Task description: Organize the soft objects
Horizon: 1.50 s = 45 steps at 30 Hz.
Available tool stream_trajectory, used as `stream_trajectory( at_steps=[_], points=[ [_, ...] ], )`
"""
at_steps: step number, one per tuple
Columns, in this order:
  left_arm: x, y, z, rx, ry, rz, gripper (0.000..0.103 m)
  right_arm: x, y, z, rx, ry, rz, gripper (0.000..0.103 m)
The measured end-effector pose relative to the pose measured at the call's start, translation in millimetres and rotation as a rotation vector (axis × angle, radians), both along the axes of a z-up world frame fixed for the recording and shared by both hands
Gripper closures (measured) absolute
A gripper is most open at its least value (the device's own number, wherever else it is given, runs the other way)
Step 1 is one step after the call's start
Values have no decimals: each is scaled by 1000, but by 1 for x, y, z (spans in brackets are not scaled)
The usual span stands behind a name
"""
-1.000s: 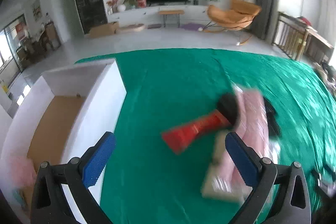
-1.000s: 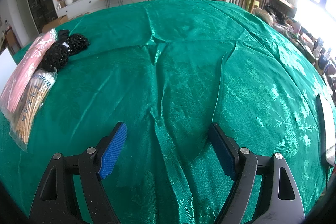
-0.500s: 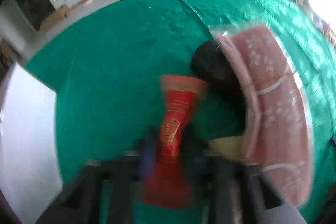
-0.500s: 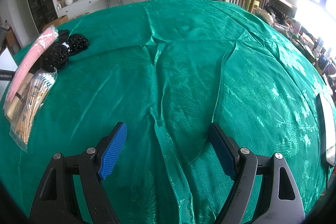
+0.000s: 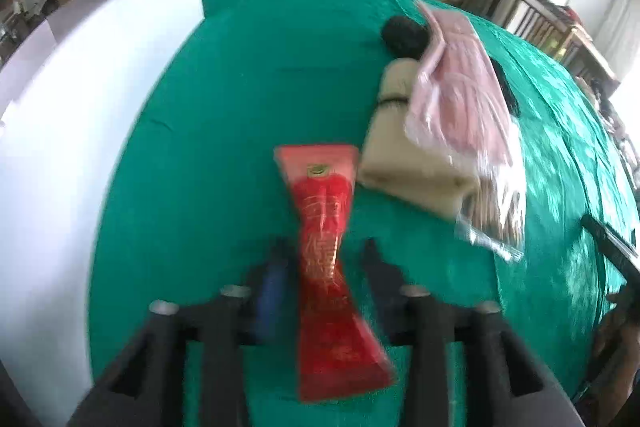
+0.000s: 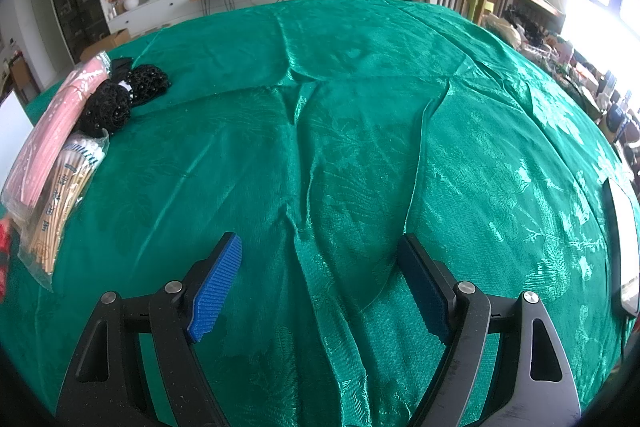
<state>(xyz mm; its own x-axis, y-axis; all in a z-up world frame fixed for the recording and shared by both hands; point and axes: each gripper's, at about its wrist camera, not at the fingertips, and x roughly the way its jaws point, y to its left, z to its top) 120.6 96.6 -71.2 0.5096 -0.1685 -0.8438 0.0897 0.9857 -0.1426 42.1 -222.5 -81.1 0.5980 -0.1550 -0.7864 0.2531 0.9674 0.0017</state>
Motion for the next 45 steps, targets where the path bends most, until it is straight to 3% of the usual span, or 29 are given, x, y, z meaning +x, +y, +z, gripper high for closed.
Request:
stream_trajectory(
  at_steps=[1, 3, 6, 10, 45],
  points=[
    [-4, -3, -1, 38, -40, 11, 27, 0, 0, 0, 0, 0, 0, 21],
    [-4, -8, -6, 112, -70, 27, 14, 0, 0, 0, 1, 0, 0, 21],
    [-2, -8, -11, 144, -109, 39, 10, 0, 0, 0, 0, 0, 0, 21],
    [3, -2, -15, 114, -90, 54, 0, 0, 0, 0, 0, 0, 0, 21],
    [6, -10, -17, 115, -90, 50, 0, 0, 1, 0, -2, 1, -2, 21]
  ],
)
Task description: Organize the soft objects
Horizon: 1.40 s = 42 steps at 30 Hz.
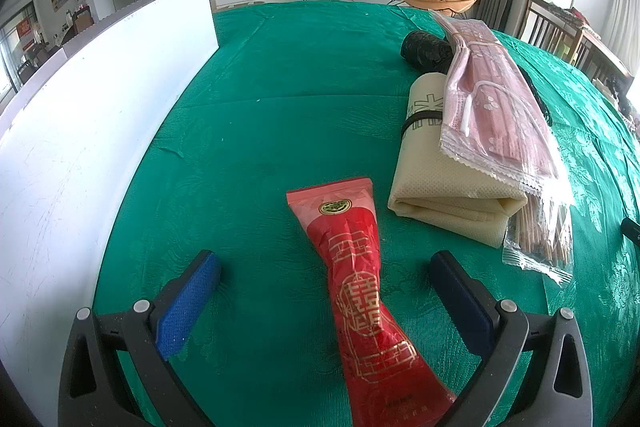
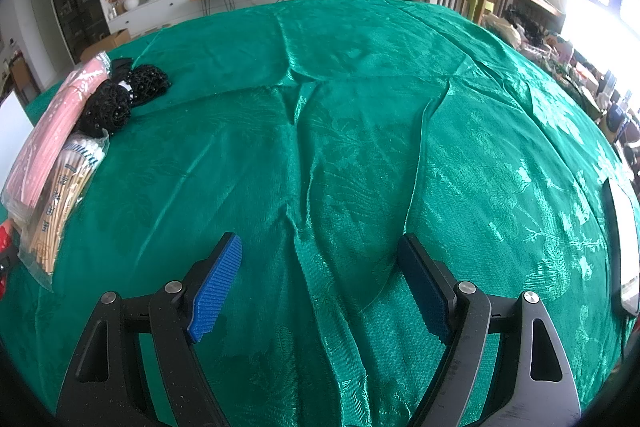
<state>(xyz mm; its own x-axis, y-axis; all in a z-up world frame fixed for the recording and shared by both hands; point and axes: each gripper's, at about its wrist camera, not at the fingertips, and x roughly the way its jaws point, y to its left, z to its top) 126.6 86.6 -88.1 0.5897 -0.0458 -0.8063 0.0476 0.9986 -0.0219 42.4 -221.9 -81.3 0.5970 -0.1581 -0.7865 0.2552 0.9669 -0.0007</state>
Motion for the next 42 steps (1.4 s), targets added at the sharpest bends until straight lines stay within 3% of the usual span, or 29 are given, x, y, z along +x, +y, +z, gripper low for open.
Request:
stream_trajectory(
  at_steps=[7, 9, 11, 14, 18, 21, 22, 25, 27, 29, 33, 34, 36, 37, 42],
  points=[
    [0, 0, 0, 0, 0, 0, 0, 0, 3, 2, 7, 20, -32, 18],
    [0, 0, 0, 0, 0, 0, 0, -8, 21, 15, 157, -64, 55, 18],
    [0, 0, 0, 0, 0, 0, 0, -8, 52, 24, 223, -100, 168, 18],
    [0, 0, 0, 0, 0, 0, 0, 14, 109, 24, 268, -24, 335, 19],
    [1, 0, 0, 0, 0, 0, 0, 48, 153, 11, 293, 58, 378, 19],
    [1, 0, 0, 0, 0, -1, 0, 61, 172, 7, 186, 92, 389, 22],
    [0, 0, 1, 0, 0, -1, 0, 60, 173, 6, 173, 105, 406, 25],
    [1, 1, 0, 0, 0, -1, 0, 47, 164, 9, 138, 102, 435, 68],
    [1, 1, 0, 0, 0, -1, 0, 38, 148, 13, 139, 116, 413, 77],
    [0, 1, 0, 0, 0, -1, 0, 23, 129, 16, 100, 122, 395, 80],
    [1, 1, 0, 0, 0, -1, 0, -15, 83, 22, 13, 111, 353, 79],
    [1, 1, 0, 1, 0, -1, 0, -20, 72, 22, -10, 99, 342, 73],
    [0, 1, 0, 1, 0, -1, 0, -35, 58, 25, -42, 60, 322, 38],
    [1, 1, 0, 1, 0, -1, 0, -39, 56, 25, -34, 52, 312, 26],
    [1, 1, 0, 1, 0, -1, 0, -32, 51, 29, 2, 1, 210, 27]
  ],
)
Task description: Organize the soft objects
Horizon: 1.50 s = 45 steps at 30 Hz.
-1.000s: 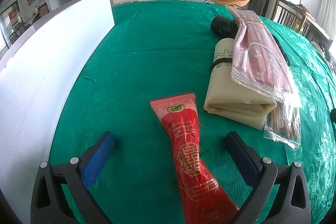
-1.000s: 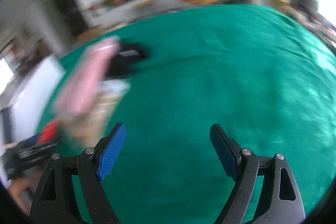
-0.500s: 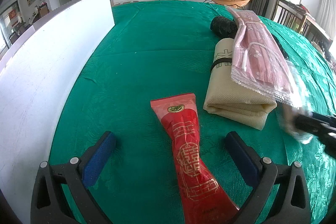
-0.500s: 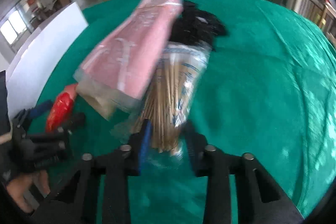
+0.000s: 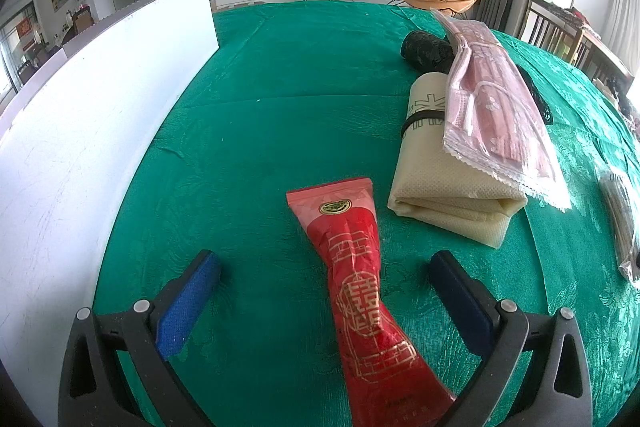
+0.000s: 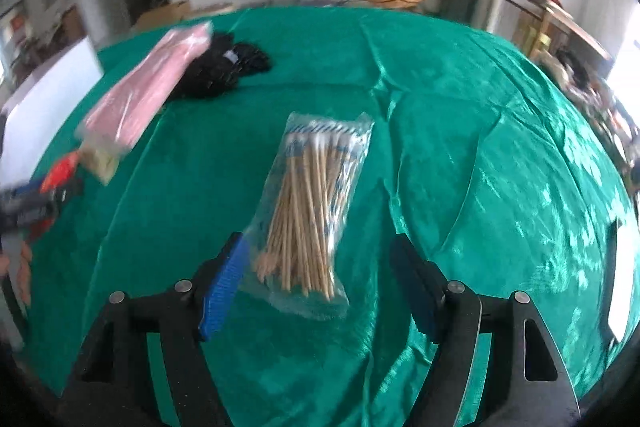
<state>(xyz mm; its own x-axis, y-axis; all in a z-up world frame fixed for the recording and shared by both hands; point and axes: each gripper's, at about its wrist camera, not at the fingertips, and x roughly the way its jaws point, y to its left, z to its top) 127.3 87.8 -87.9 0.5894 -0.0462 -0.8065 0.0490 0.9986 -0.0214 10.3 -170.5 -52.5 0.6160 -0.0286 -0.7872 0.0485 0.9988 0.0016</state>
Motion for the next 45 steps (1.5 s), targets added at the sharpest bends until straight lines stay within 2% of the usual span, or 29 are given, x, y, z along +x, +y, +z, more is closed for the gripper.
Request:
stream_trajectory(
  at_steps=[3, 6, 8, 10, 45],
  points=[
    [-1, 0, 0, 0, 0, 0, 0, 24, 4, -8, -26, 22, -48, 27],
    [0, 0, 0, 0, 0, 0, 0, 36, 5, -24, 14, 59, -63, 26],
    [0, 0, 0, 0, 0, 0, 0, 33, 9, -26, -15, 23, -61, 24],
    [0, 0, 0, 0, 0, 0, 0, 27, 7, -26, 3, -6, -67, 24],
    [-5, 0, 0, 1, 0, -1, 0, 27, 6, -26, 1, -6, -59, 22]
  ],
)
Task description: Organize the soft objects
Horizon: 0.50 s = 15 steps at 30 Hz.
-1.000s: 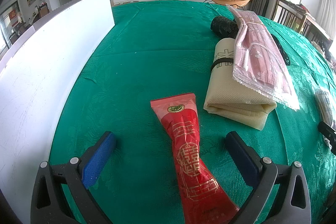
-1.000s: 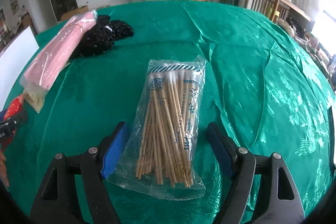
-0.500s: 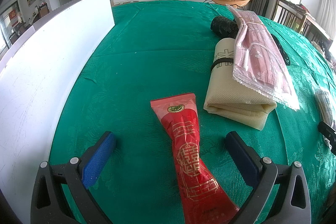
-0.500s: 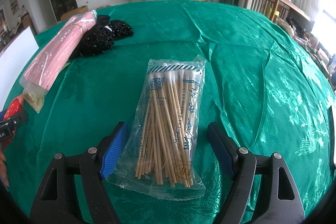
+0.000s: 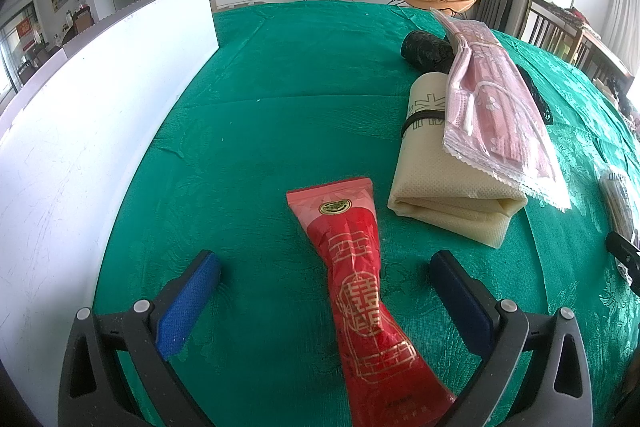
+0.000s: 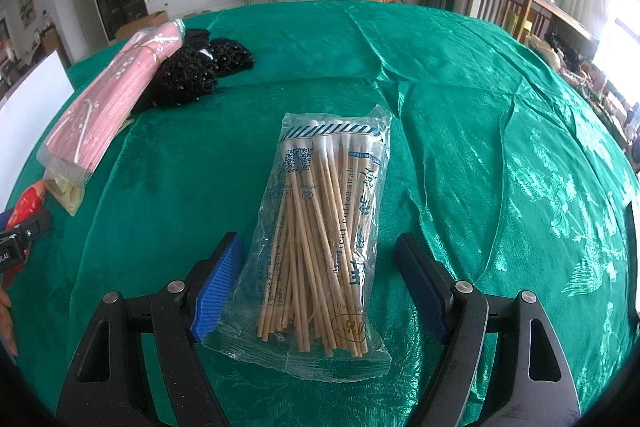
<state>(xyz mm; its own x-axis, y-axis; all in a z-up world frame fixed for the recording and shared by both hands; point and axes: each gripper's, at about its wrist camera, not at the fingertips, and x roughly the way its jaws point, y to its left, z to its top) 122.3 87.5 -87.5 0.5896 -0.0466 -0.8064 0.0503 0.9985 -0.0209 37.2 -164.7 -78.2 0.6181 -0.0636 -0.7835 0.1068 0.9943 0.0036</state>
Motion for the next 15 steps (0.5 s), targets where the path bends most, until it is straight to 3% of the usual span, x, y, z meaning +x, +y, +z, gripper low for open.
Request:
stream_trajectory(
  at_steps=[15],
  points=[
    [-2, 0, 0, 0, 0, 0, 0, 0, 0, 0, 0, -1, 1, 22]
  ],
)
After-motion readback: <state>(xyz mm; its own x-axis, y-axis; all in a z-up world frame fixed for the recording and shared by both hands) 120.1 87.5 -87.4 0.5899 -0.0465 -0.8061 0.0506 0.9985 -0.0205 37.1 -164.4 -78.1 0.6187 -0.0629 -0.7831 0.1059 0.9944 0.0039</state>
